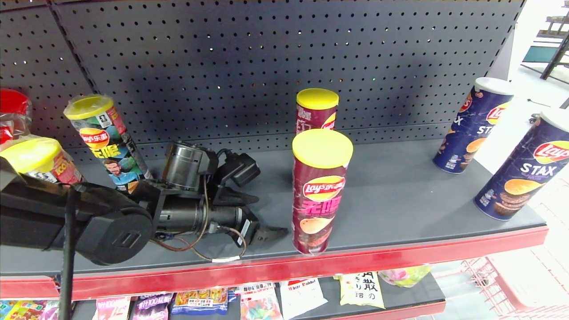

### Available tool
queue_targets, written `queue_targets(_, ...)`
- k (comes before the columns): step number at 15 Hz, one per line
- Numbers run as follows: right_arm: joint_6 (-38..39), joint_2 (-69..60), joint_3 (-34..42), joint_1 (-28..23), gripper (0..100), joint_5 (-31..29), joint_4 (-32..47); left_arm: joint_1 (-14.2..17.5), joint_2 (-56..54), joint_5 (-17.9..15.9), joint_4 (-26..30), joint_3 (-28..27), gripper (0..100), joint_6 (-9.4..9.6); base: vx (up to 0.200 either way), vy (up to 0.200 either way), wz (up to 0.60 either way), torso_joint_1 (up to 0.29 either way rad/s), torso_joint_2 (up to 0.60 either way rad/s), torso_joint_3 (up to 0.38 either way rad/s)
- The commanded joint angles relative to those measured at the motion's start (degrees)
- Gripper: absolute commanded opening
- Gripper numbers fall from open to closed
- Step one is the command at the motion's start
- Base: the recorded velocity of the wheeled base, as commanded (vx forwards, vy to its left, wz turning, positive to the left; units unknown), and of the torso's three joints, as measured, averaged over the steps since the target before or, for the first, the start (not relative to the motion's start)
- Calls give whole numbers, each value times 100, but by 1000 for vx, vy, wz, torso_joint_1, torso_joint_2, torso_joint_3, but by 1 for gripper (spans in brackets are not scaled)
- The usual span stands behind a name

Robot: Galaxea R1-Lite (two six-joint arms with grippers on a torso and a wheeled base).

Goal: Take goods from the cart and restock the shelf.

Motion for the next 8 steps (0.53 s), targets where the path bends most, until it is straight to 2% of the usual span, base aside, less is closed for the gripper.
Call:
queue_targets(1,-1,30,-1,0,100,0,0,-15,-60,-19,1,9,100,0,0,0,0,0,0,0)
queue_targets(8,-1,38,-1,0,100,0,0,-156,55,-28,-69,-62,100,0,0,0,0,0,0,0)
